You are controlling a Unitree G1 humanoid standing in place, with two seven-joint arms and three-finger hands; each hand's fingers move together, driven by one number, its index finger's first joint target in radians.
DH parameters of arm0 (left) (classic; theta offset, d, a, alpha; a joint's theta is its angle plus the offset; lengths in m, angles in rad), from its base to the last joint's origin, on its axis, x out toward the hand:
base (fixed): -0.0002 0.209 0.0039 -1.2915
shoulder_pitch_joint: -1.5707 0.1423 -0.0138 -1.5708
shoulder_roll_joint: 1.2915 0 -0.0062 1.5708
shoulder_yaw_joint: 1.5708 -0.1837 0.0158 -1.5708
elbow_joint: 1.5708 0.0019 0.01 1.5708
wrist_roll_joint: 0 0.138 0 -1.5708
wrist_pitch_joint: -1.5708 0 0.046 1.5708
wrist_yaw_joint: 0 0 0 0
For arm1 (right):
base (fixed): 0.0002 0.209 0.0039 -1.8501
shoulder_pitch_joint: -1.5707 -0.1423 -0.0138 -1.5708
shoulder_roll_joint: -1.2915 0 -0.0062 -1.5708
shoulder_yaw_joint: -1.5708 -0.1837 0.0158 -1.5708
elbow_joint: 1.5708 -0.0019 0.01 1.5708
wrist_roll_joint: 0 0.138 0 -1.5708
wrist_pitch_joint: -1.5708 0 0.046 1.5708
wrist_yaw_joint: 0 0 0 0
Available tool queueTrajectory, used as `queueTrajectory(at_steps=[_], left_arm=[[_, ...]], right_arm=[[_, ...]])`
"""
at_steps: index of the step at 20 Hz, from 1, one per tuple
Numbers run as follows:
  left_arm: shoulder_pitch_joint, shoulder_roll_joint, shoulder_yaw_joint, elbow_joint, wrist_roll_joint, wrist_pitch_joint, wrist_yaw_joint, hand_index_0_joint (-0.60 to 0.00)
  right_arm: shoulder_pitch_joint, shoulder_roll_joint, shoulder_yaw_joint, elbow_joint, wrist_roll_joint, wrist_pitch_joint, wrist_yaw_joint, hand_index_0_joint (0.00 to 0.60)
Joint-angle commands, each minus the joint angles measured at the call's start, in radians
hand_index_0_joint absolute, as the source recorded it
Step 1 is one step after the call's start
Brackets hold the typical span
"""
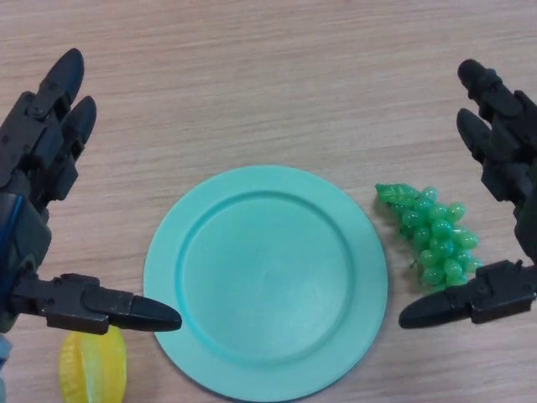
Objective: Pick up the green grapes and place it on the plate
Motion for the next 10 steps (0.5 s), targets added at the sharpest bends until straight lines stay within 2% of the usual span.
queueTrajectory(at_steps=[1, 5, 10], left_arm=[[-0.008, 0.015, 0.007, -0.051, 0.008, -0.138, 0.034, 0.0], [0.002, 0.009, -0.012, -0.065, 0.025, -0.122, 0.033, 0.0], [0.006, 0.005, -0.025, -0.096, 0.022, -0.102, 0.034, 0.0]], right_arm=[[-0.057, -0.02, -0.03, 0.051, -0.056, -0.202, -0.039, 0.0], [-0.107, -0.016, 0.004, 0.276, -0.153, -0.361, -0.087, 0.0], [-0.139, -0.009, 0.036, 0.5, -0.219, -0.5, -0.117, 0.0]])
